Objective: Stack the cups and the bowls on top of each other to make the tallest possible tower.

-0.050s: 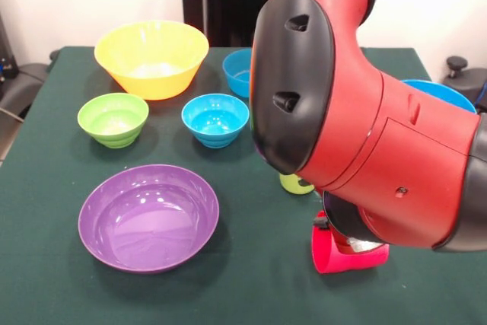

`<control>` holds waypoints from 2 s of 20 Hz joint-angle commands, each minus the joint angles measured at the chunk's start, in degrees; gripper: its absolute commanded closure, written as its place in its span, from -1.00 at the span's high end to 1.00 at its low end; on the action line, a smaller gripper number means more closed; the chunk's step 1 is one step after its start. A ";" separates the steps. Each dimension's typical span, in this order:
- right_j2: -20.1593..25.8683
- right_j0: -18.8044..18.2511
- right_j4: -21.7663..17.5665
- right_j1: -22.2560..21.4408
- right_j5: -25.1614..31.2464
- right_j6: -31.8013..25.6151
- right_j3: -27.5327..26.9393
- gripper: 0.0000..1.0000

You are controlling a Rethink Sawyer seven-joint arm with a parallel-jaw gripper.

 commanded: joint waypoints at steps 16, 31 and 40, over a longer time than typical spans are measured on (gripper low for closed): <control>0.91 -0.77 7.57 2.30 1.75 -12.00 -2.83 1.00; 0.26 -2.77 16.18 1.94 3.67 -8.94 -3.19 1.00; -1.01 -2.75 20.98 1.19 4.81 -3.78 -3.21 1.00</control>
